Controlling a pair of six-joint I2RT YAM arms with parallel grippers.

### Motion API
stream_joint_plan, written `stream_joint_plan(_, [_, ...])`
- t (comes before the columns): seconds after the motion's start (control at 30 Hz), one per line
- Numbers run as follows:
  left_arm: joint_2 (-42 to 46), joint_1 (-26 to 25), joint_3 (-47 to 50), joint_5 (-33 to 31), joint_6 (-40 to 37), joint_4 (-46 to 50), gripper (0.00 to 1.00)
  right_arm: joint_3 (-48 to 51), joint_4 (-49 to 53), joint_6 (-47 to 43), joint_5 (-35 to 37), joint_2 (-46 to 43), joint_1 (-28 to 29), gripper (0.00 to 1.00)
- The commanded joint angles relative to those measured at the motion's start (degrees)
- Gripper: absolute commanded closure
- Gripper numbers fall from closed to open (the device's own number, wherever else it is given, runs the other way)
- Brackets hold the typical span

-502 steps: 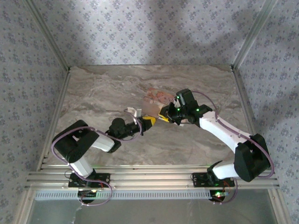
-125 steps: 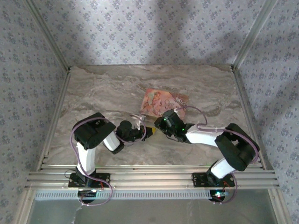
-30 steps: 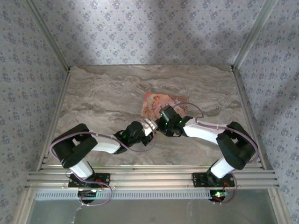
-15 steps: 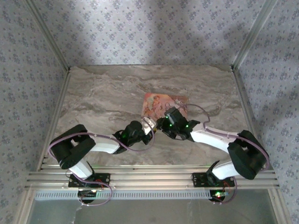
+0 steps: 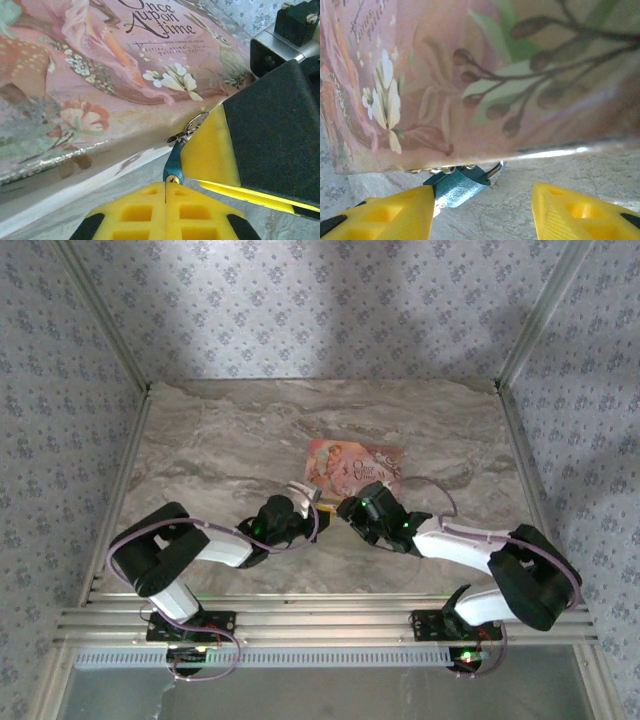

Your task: Unlock the padlock with the key

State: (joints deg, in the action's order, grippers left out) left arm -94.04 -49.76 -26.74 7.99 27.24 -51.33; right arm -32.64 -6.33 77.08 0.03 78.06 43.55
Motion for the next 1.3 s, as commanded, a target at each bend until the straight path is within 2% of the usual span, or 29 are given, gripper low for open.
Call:
stream_joint_plan(0.0, [-2.5, 0.3, 0.3, 2.4, 5.3, -7.4, 1.00, 0.8, -2.0, 2.5, 2.6, 0.7, 0.2, 0.46])
stream_joint_plan(0.23, [-6.7, 0.1, 1.1, 2.9, 7.8, -12.7, 1.00, 1.9, -3.9, 4.4, 3.3, 1.6, 0.0, 0.47])
stream_joint_plan(0.63, [-10.7, -2.8, 3.7, -0.5, 11.6, -22.1, 1.00, 2.5, -5.4, 5.1, 3.1, 3.6, -0.6, 0.51])
stream_joint_plan(0.87, [-10.9, -3.2, 3.8, -0.9, 11.4, -22.8, 1.00, 1.9, -5.3, 4.8, 2.4, 4.7, -0.6, 0.54])
stream_joint_plan(1.13, [-11.2, -2.6, 4.5, -0.8, 12.9, -24.5, 1.00, 2.6, -4.3, 3.5, 1.2, 4.9, -0.5, 0.67])
stream_joint_plan(1.2, [-11.7, -2.5, 4.5, -0.5, 13.7, -25.7, 1.00, 2.6, -4.5, 3.5, 0.9, 5.2, -0.4, 0.66])
stream_joint_plan(1.27, [-12.2, -2.5, 4.3, -0.2, 14.2, -26.1, 1.00, 2.2, -4.7, 3.6, 0.6, 5.5, -0.4, 0.58])
